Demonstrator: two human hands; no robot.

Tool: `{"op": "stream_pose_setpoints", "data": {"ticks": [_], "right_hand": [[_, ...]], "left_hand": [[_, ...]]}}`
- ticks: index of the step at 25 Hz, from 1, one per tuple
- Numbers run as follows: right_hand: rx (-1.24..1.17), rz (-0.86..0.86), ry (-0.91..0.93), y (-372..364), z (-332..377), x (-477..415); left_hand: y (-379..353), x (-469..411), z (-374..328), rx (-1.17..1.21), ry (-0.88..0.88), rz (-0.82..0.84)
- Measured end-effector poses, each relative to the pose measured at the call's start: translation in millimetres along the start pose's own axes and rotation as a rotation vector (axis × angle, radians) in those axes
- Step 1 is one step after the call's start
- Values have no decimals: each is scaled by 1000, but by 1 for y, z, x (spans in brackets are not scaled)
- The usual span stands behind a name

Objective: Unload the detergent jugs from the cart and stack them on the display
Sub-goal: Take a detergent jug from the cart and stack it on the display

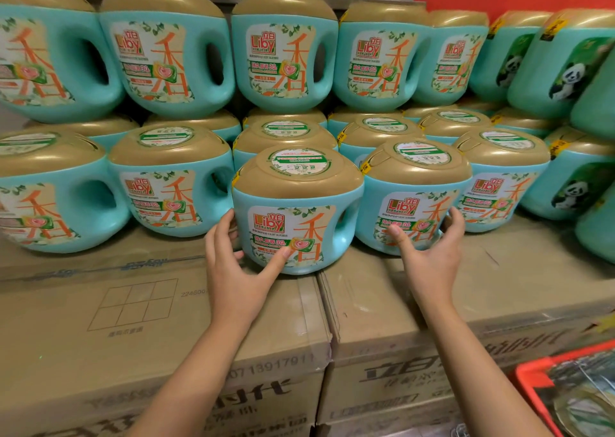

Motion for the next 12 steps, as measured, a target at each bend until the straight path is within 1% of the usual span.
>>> {"op": "stream_pose_setpoints", "data": {"ticks": [3,6,9,10,12], "right_hand": [[11,-61,-6,16,9,10],[-67,-198,-72,53,8,44],[-171,-308,-108,104,-2,94],[-176,-308,-133,122,-6,111],[-113,-258,-209,160,-14,147]], "left_hand": [[0,2,0,32,56,3],[3,6,2,59,122,16],[11,15,-1,34,127,39],[15,19,-4,22,119,47],[27,34,-14,42,110,65]]}}
Point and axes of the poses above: each hand's wrist, its own x-axis away from the middle knuckle, its own y-axis out of the back of the hand, z = x × y, the point moved 1 cm from there along -x, towards the middle knuckle, and after that the axes turned 11 degrees about -z, right-handed, at the moved point
